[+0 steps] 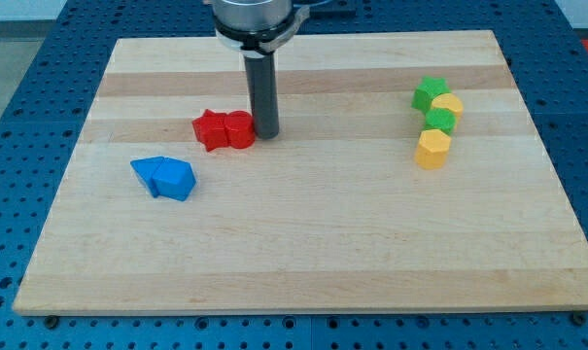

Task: Keep yellow heart at bottom left to yellow hexagon

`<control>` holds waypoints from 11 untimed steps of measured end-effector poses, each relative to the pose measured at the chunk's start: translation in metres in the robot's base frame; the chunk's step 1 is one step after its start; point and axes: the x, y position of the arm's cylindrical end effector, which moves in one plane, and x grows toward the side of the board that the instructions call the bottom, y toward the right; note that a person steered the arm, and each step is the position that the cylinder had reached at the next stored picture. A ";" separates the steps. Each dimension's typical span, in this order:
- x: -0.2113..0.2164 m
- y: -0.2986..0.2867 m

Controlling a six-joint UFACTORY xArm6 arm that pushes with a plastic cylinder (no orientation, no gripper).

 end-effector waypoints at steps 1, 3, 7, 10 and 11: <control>0.000 -0.003; 0.053 0.111; -0.011 0.406; -0.033 0.308; -0.033 0.261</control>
